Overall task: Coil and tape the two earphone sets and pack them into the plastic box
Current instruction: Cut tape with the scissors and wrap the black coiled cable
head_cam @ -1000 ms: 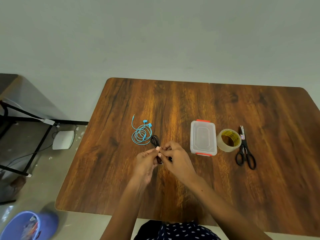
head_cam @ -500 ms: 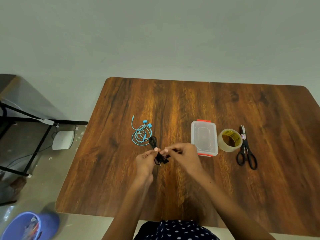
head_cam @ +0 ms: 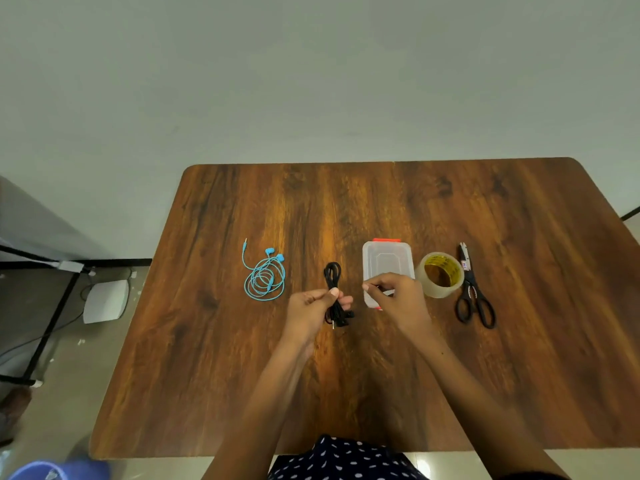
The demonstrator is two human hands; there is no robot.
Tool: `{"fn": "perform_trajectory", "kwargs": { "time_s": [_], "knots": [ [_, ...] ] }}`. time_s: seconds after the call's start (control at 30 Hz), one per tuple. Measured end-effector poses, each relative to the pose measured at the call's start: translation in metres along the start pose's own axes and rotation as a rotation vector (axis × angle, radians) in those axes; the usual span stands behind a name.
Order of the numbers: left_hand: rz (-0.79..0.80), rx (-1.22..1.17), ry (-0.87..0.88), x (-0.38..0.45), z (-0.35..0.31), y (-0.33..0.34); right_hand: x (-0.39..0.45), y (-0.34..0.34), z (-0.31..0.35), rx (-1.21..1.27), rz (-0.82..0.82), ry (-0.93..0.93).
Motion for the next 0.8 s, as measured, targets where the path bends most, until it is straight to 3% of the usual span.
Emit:
{"fn": "perform_trajectory", "kwargs": {
  "time_s": [0.3,0.57,0.7,0.8],
  "knots": [
    [0.062,0.025,-0.048,0.009,0.013,0.080,0.024,-0.076,-0.081,-0.346,-0.155,0.064],
    [0.026,0.027,-0.042,0.013,0.022,0.123,0.042,-0.065,-0.125,-0.730,0.202,-0.118],
    [0.039,0.072,-0.048,0.013,0.025,0.135,0.050,-0.062,-0.134,-0.805,0.204,-0.140],
    [0.044,0.119,-0.044,0.016,0.022,0.136,0.051,-0.069,-0.142,-0.721,0.178,-0.110]
  ]
}}
Point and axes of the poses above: each hand's wrist, its own x-axis towards the middle knuckle, its own y-axis out of the palm, z = x × y, the point moved 4 cm from there along x, towards the middle knuckle, and after that the axes turned 4 degrees about -z, right-handed, at the moved point
